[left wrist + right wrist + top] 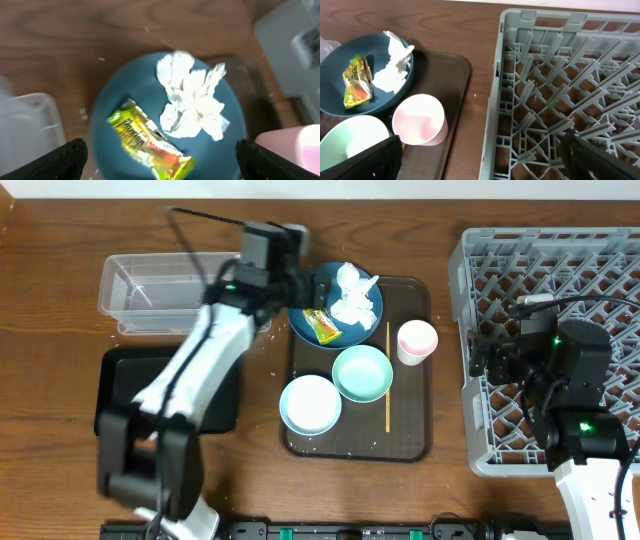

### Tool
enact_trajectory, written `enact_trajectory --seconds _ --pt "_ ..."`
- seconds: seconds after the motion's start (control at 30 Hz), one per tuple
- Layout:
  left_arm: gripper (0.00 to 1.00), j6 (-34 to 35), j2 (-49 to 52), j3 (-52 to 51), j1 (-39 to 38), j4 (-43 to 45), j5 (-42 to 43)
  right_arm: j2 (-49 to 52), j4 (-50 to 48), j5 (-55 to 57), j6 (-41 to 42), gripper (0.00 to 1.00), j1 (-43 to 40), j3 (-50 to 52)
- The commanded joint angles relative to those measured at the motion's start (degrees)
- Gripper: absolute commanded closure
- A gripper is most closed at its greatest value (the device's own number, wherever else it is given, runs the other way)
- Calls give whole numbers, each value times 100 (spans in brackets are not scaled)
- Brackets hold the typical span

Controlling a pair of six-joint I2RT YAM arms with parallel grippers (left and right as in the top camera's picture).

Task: Sort waste into correct bins and load items into the dishwasher rack
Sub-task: 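Grasp the white tissue with the left gripper and carry it to the clear bin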

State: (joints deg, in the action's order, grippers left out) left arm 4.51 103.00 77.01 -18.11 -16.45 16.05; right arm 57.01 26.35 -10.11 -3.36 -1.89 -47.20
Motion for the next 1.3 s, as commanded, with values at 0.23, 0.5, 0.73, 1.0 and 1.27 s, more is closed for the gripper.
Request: enact_trajectory --seconds 0.23,0.5,0.73,1.0,1.27 --pt "4 -321 1147 85 -597 894 -107 0 35 -44 74 1 57 -133" --pt "8 -321 1449 85 -835 1412 -114 0 79 -44 74 1 57 -133" --pt "13 -319 1547 85 -898 1683 -133 0 79 -46 74 1 57 -133" --pt "17 -321 1735 85 -1102 1722 -393 0 76 -44 74 1 57 -133" --pt "54 -321 1746 85 -1145 1829 -393 0 74 -44 74 1 57 -133"
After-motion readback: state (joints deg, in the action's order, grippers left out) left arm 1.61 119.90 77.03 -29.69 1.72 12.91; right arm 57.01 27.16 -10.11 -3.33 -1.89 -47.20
